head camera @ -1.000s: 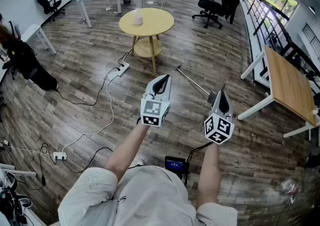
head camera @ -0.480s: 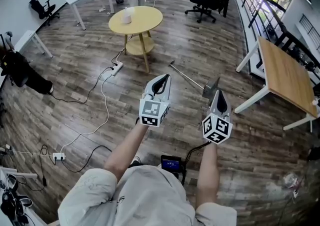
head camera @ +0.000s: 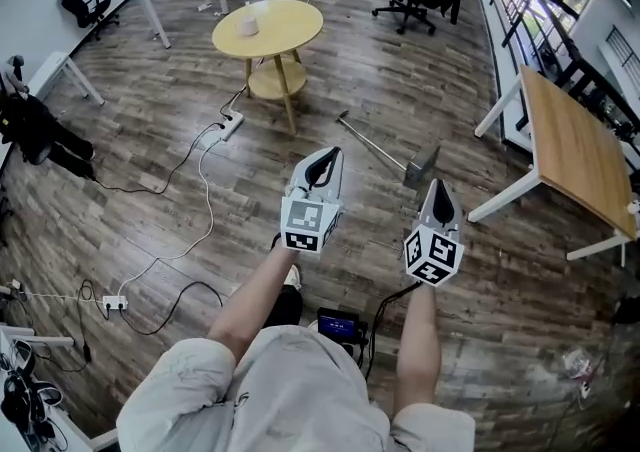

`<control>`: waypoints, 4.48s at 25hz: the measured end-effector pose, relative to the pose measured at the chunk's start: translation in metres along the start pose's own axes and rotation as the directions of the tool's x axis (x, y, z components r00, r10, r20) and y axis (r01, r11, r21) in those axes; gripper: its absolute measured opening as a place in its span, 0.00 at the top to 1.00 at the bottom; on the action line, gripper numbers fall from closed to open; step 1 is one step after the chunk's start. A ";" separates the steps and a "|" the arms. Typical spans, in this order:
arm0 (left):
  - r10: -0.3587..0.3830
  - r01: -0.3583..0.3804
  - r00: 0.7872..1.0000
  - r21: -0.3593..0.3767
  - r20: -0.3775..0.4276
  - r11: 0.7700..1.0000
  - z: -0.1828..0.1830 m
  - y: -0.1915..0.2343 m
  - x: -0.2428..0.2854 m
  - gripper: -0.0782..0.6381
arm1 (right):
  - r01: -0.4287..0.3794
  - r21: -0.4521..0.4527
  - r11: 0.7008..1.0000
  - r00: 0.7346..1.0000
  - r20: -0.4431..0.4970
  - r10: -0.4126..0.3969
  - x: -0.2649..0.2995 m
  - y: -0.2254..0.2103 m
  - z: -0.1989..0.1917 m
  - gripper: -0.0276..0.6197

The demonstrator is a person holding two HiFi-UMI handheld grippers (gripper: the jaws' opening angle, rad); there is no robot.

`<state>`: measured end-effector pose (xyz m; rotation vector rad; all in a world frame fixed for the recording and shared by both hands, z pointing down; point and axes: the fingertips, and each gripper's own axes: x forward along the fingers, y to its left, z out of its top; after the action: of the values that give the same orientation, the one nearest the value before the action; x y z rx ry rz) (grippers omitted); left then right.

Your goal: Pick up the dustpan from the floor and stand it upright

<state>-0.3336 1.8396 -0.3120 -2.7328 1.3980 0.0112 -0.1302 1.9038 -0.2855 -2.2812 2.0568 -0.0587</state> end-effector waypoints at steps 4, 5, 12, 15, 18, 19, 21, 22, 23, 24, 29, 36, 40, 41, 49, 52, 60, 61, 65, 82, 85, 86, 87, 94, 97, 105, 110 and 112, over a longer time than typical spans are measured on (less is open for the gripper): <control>-0.001 0.001 1.000 -0.005 0.009 1.000 -0.012 0.052 0.055 0.87 | 0.001 -0.037 0.999 1.000 -0.008 -0.002 0.072 0.019 -0.006 0.95; -0.006 0.006 1.000 -0.010 0.014 1.000 -0.016 0.072 0.070 0.87 | 0.004 -0.039 0.999 1.000 -0.012 -0.005 0.096 0.029 -0.008 0.95; -0.033 0.033 0.998 0.002 0.050 0.999 -0.036 0.284 0.240 0.87 | 0.033 -0.039 0.999 0.998 -0.048 -0.035 0.349 0.123 -0.032 0.95; -0.023 0.024 0.998 -0.006 0.057 1.000 -0.047 0.404 0.335 0.87 | 0.023 -0.049 0.999 0.999 -0.043 -0.026 0.493 0.183 -0.034 0.95; -0.018 0.019 0.998 -0.011 0.068 1.000 -0.059 0.521 0.422 0.87 | 0.022 -0.071 0.997 0.999 -0.042 -0.025 0.630 0.243 -0.039 0.95; -0.017 0.018 0.997 -0.005 0.070 1.000 -0.063 0.557 0.447 0.87 | 0.021 -0.085 0.996 0.999 -0.044 -0.024 0.671 0.264 -0.041 0.95; -0.019 0.019 0.997 0.009 0.072 1.000 -0.070 0.621 0.492 0.87 | 0.014 -0.110 0.994 0.999 -0.043 -0.019 0.745 0.302 -0.045 0.95; -0.021 0.021 0.997 0.010 0.073 1.000 -0.073 0.649 0.513 0.87 | 0.011 -0.116 0.993 0.999 -0.040 -0.015 0.777 0.319 -0.046 0.95; -0.023 0.022 0.997 0.008 0.075 1.000 -0.076 0.674 0.531 0.87 | 0.008 -0.117 0.993 0.999 -0.036 -0.012 0.806 0.333 -0.047 0.95; -0.022 0.022 0.997 0.002 0.075 1.000 -0.078 0.696 0.549 0.87 | 0.006 -0.116 0.993 0.999 -0.033 -0.010 0.832 0.344 -0.047 0.95; -0.013 0.013 0.998 -0.006 0.066 1.000 -0.082 0.737 0.645 0.87 | 0.007 -0.110 0.994 1.000 -0.028 -0.010 0.933 0.332 -0.045 0.95; -0.049 0.047 0.997 0.024 0.058 0.999 -0.069 0.682 0.829 0.87 | 0.004 -0.082 0.997 1.000 -0.030 -0.007 1.075 0.201 -0.029 0.95; -0.064 0.062 0.996 0.032 0.056 0.998 -0.066 0.601 0.982 0.87 | -0.016 -0.054 0.998 0.999 -0.029 0.014 1.178 0.065 -0.027 0.95; -0.061 0.059 0.997 0.031 0.056 0.998 -0.066 0.578 1.026 0.87 | -0.019 -0.039 0.999 0.999 -0.031 0.018 1.206 0.023 -0.026 0.95; -0.039 0.043 0.998 -0.061 0.053 0.997 -0.051 0.416 1.312 0.87 | -0.006 0.034 0.999 0.999 -0.040 0.007 1.370 -0.275 -0.010 0.95; -0.049 0.054 0.997 -0.085 0.062 0.995 -0.039 0.377 1.361 0.87 | 0.022 0.062 0.998 0.999 -0.038 -0.019 1.391 -0.340 -0.001 0.95; -0.066 0.069 0.996 -0.063 0.053 0.996 -0.054 0.324 1.501 0.87 | 0.029 0.060 0.998 0.999 -0.032 -0.028 1.473 -0.452 -0.012 0.95; -0.071 0.074 0.996 -0.069 0.052 0.995 -0.058 0.327 1.511 0.87 | 0.029 0.055 0.998 0.999 -0.032 -0.027 1.483 -0.452 -0.014 0.95; -0.095 0.100 0.994 -0.106 0.055 0.989 -0.071 0.364 1.560 0.87 | 0.029 0.036 0.999 0.999 -0.034 -0.028 1.542 -0.439 -0.025 0.95; -0.203 0.209 0.976 -0.069 0.082 0.976 -0.127 0.900 1.895 0.87 | 0.142 -0.013 0.990 0.988 -0.057 -0.143 2.077 -0.136 -0.050 0.95; -0.209 0.215 0.975 -0.077 0.074 0.974 -0.144 0.956 1.946 0.87 | 0.150 -0.021 0.988 0.987 -0.056 -0.151 2.146 -0.111 -0.060 0.95; -0.212 0.217 0.975 -0.080 0.069 0.973 -0.150 0.968 1.960 0.87 | 0.156 -0.021 0.988 0.986 -0.053 -0.157 2.161 -0.107 -0.062 0.95; -0.213 0.218 0.975 -0.086 0.065 0.972 -0.154 0.979 1.972 0.87 | 0.164 -0.023 0.986 0.985 -0.049 -0.165 2.174 -0.104 -0.063 0.95; -0.179 0.185 0.982 -0.113 0.057 0.976 -0.164 1.013 2.043 0.87 | 0.157 -0.038 0.987 0.986 -0.047 -0.159 2.248 -0.118 -0.062 0.95; -0.168 0.173 0.985 -0.124 0.052 0.977 -0.162 0.978 2.060 0.87 | 0.146 -0.028 0.989 0.988 -0.044 -0.147 2.247 -0.155 -0.057 0.95; -0.183 0.187 0.982 -0.104 0.054 0.977 -0.135 0.902 2.080 0.87 | 0.136 -0.013 0.991 0.990 -0.029 -0.136 2.231 -0.223 -0.029 0.95; -0.181 0.185 0.982 -0.085 0.050 0.979 -0.113 0.872 2.104 0.87 | 0.119 0.001 0.993 0.992 -0.034 -0.119 2.239 -0.256 -0.010 0.95; -0.179 0.183 0.983 -0.085 0.049 0.979 -0.111 0.854 2.116 0.87 | 0.110 0.004 0.994 0.993 -0.037 -0.110 2.243 -0.276 -0.009 0.95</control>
<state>0.2111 -0.3787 -0.3366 -2.9040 1.1604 0.1213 0.3759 -0.2987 -0.2959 -2.4057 1.9433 -0.1139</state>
